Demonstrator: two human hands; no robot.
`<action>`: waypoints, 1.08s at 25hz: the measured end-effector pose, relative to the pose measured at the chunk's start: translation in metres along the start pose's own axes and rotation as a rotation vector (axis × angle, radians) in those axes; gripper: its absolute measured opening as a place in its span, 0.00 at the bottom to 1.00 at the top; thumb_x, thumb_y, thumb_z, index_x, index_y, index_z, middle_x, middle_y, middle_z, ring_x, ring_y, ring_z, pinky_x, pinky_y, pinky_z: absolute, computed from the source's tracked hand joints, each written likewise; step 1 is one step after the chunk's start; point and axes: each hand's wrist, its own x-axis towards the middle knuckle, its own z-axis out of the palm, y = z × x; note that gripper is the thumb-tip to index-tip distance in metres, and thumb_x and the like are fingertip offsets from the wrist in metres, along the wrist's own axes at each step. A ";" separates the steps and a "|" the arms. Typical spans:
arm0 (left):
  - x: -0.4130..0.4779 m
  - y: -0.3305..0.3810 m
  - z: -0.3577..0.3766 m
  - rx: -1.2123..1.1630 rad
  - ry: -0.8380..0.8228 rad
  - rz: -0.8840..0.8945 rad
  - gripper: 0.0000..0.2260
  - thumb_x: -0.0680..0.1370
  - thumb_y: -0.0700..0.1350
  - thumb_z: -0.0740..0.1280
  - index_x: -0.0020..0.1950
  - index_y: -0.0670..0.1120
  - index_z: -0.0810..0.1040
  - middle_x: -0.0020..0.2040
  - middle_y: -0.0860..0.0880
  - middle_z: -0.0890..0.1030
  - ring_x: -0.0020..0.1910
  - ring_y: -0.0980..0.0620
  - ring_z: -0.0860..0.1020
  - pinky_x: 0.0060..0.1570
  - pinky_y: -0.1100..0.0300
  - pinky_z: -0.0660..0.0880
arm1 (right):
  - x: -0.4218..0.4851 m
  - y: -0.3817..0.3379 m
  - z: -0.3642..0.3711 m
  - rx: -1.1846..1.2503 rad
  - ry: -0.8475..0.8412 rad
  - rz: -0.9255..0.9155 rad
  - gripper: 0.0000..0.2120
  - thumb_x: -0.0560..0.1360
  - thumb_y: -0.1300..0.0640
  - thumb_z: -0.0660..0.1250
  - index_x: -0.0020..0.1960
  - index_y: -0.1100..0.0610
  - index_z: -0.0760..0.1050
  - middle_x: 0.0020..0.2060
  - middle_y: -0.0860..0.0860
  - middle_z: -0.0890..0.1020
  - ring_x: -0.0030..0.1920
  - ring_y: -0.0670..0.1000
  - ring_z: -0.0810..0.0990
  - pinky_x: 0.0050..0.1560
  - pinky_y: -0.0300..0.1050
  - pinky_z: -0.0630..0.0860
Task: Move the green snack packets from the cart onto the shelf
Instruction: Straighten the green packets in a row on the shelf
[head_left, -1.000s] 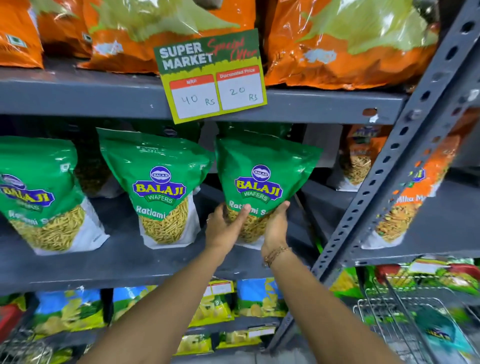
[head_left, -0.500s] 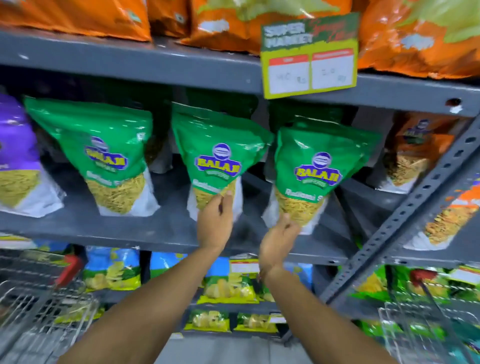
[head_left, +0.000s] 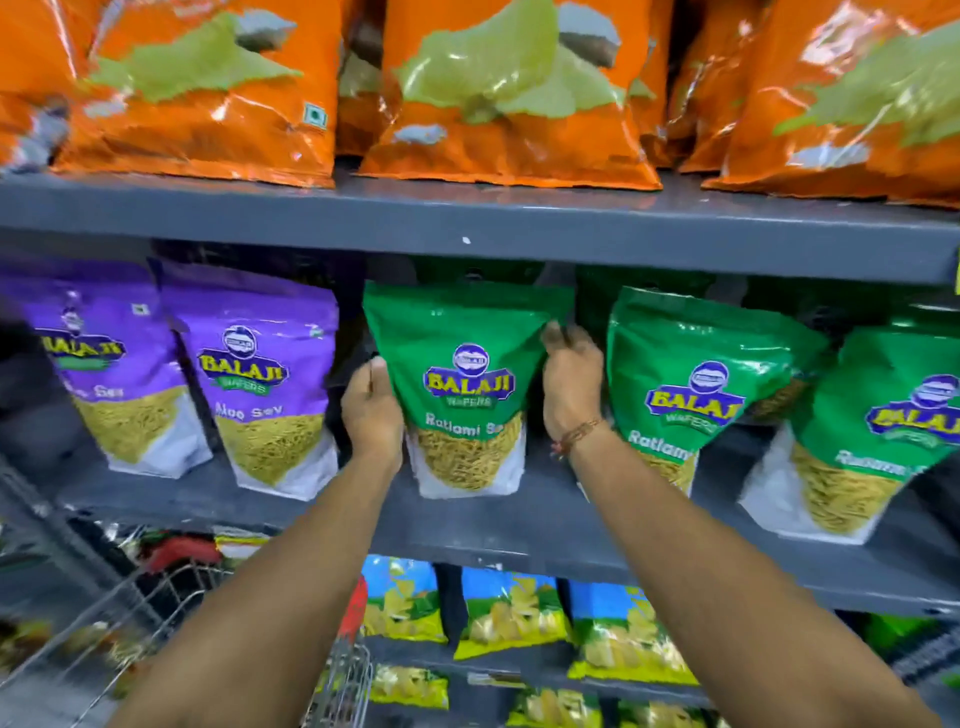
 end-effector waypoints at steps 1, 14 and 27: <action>0.002 0.000 -0.001 0.045 -0.010 0.016 0.13 0.79 0.45 0.56 0.48 0.38 0.76 0.40 0.43 0.78 0.43 0.50 0.73 0.44 0.57 0.67 | -0.003 0.002 -0.001 0.090 0.026 -0.009 0.08 0.77 0.60 0.60 0.41 0.55 0.74 0.38 0.53 0.79 0.39 0.47 0.74 0.45 0.42 0.72; -0.040 -0.037 -0.012 0.060 -0.088 -0.140 0.15 0.73 0.55 0.65 0.49 0.43 0.72 0.46 0.45 0.78 0.48 0.45 0.77 0.52 0.52 0.72 | -0.073 0.072 -0.021 -0.129 -0.061 0.110 0.23 0.79 0.45 0.50 0.67 0.56 0.68 0.63 0.52 0.75 0.65 0.50 0.71 0.69 0.51 0.66; -0.124 0.027 0.164 0.008 -0.395 -0.158 0.20 0.78 0.49 0.60 0.62 0.35 0.71 0.63 0.36 0.76 0.63 0.38 0.73 0.63 0.46 0.70 | 0.057 -0.038 -0.187 -0.111 0.397 -0.028 0.09 0.75 0.69 0.56 0.42 0.59 0.72 0.32 0.52 0.71 0.31 0.44 0.66 0.34 0.37 0.66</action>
